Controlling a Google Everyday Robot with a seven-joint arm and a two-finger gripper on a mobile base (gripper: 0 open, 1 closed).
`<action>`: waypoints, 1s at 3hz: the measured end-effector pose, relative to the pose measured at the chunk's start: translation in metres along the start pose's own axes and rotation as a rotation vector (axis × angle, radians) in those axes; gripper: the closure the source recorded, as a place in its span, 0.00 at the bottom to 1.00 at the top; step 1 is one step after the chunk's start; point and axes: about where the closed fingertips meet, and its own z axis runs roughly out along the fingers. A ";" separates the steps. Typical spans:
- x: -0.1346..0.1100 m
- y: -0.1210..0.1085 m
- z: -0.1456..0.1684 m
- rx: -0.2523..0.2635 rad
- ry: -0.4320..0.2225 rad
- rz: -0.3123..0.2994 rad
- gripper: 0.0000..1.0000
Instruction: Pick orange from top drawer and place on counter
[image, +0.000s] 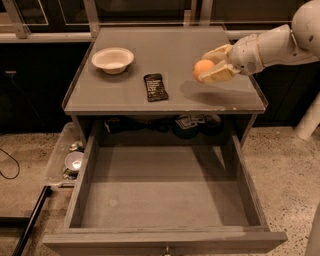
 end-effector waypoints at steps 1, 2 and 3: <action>0.020 -0.012 0.012 0.045 -0.006 0.086 1.00; 0.034 -0.019 0.022 0.064 -0.008 0.145 1.00; 0.042 -0.021 0.028 0.066 -0.016 0.181 0.81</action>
Offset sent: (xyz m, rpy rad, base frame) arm 0.0393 -0.0181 -0.0461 0.0934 0.1001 -0.1848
